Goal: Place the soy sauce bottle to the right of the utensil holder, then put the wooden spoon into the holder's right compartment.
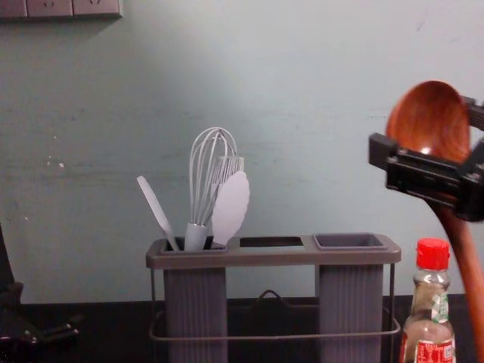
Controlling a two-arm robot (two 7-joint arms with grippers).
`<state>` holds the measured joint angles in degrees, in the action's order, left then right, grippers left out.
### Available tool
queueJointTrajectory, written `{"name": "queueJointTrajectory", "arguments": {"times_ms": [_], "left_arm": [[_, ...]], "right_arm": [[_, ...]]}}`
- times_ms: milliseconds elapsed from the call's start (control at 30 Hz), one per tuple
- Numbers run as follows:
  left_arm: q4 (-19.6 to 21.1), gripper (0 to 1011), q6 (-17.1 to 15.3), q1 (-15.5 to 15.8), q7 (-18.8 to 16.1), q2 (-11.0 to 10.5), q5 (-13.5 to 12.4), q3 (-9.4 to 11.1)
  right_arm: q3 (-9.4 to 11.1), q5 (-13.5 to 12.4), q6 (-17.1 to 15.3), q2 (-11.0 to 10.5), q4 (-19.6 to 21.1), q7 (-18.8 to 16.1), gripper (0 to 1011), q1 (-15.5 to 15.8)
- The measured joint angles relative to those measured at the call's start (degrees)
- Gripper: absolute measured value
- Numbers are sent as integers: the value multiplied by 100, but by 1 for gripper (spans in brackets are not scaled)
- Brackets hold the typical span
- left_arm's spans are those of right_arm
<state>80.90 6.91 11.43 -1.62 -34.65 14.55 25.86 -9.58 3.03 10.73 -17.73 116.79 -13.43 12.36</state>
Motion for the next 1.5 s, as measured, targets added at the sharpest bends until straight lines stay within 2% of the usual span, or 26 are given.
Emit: {"name": "queueJointTrajectory", "arguments": {"times_ms": [100, 300, 433, 600, 667, 933, 967, 1200, 1333, 1500], "left_arm": [[0, 1011, 0, 0, 0, 0, 0, 0], [0, 1011, 0, 0, 0, 0, 0, 0], [0, 1011, 0, 0, 0, 0, 0, 0], [0, 1011, 0, 0, 0, 0, 0, 0], [0, 1011, 0, 0, 0, 0, 0, 0], [0, 1011, 0, 0, 0, 0, 0, 0], [0, 1011, 0, 0, 0, 0, 0, 0], [0, 1011, 0, 0, 0, 0, 0, 0], [0, 1011, 0, 0, 0, 0, 0, 0], [0, 1011, 0, 0, 0, 0, 0, 0]], "right_arm": [[-31, -52, -21, 17, -160, -52, 842, -249], [-127, -244, 18, 51, -738, -215, 842, -1045], [-180, -338, 104, 59, -991, -298, 842, -1391], [-335, -451, 298, 85, -1531, -457, 842, -2045], [-355, -457, 327, 91, -1604, -470, 842, -2123], [-572, -503, 717, 244, -2468, -575, 842, -2999], [-572, -503, 717, 244, -2468, -575, 842, -2999], [-726, -508, 1015, 435, -3191, -606, 842, -3608], [-772, -497, 1229, 540, -3522, -588, 842, -3779], [-780, -480, 1508, 661, -3831, -487, 842, -3820]]}}
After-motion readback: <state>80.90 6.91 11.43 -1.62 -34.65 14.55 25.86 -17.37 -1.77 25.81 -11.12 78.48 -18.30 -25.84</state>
